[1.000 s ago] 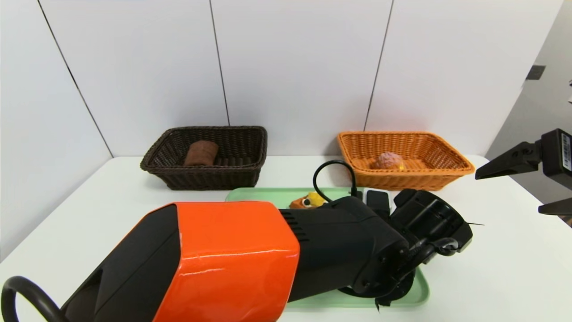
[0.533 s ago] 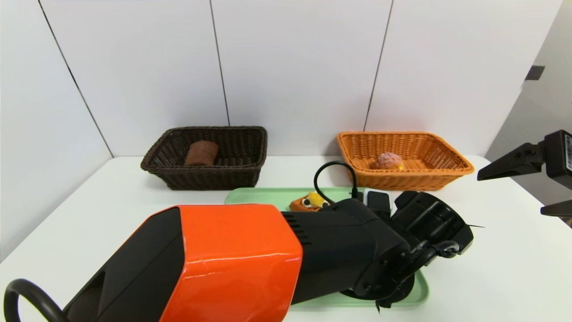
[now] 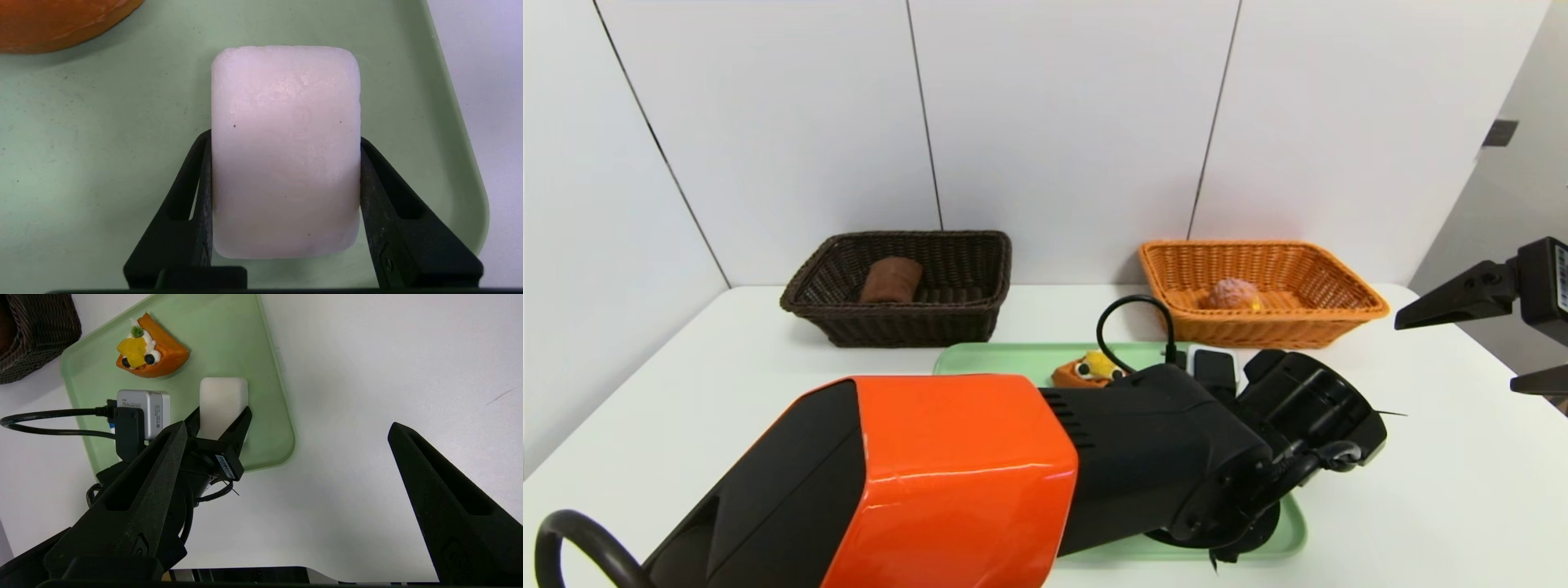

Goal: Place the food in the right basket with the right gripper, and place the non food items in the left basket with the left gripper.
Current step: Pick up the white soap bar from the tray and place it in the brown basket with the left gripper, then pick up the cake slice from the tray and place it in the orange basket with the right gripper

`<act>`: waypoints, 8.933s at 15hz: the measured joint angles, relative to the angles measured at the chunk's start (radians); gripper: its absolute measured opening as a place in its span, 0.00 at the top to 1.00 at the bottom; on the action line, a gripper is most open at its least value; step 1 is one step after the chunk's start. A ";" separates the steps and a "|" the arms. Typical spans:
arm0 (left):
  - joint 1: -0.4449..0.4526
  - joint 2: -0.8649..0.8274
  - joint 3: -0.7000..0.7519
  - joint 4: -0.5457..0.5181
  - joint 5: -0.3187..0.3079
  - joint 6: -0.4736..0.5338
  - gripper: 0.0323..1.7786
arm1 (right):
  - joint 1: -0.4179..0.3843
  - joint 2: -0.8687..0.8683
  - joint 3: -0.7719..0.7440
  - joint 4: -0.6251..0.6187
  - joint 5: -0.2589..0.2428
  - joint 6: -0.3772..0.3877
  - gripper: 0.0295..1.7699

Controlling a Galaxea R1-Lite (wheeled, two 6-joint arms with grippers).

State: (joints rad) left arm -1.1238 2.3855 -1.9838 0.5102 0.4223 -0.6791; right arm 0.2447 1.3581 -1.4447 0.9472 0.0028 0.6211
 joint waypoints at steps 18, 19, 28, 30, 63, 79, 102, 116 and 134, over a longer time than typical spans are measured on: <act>0.010 -0.116 0.000 0.003 -0.007 0.034 0.46 | 0.000 -0.011 0.008 0.001 0.001 0.000 0.04; 0.020 -0.145 0.000 0.005 -0.007 0.049 0.46 | -0.002 -0.014 0.013 0.001 0.001 0.000 0.04; 0.343 -0.418 0.002 0.010 -0.073 0.280 0.46 | -0.006 -0.010 0.023 -0.001 0.003 0.000 0.04; 0.431 -0.450 0.002 0.020 -0.106 0.281 0.46 | -0.006 -0.008 0.022 -0.001 0.003 0.000 0.04; 0.943 -0.128 0.002 -0.092 -0.231 0.416 0.28 | -0.016 0.016 0.017 -0.064 0.004 -0.008 0.04; 0.884 -0.488 0.029 0.046 -0.326 0.459 0.07 | 0.150 0.055 -0.137 -0.057 0.024 -0.188 0.04; 0.806 -1.320 0.971 0.118 -0.366 0.604 0.05 | 0.382 0.637 -0.487 0.077 0.058 -0.601 0.04; 0.805 -1.334 1.077 0.059 -0.370 0.604 0.05 | 0.369 0.841 -0.510 -0.046 0.028 -0.620 0.04; 0.783 -1.263 1.082 0.010 -0.371 0.605 0.05 | 0.374 0.915 -0.511 -0.195 -0.037 -0.621 0.04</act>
State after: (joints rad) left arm -0.3404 1.1223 -0.9019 0.5200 0.0515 -0.0740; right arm 0.6185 2.2730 -1.9560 0.7523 -0.0345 0.0000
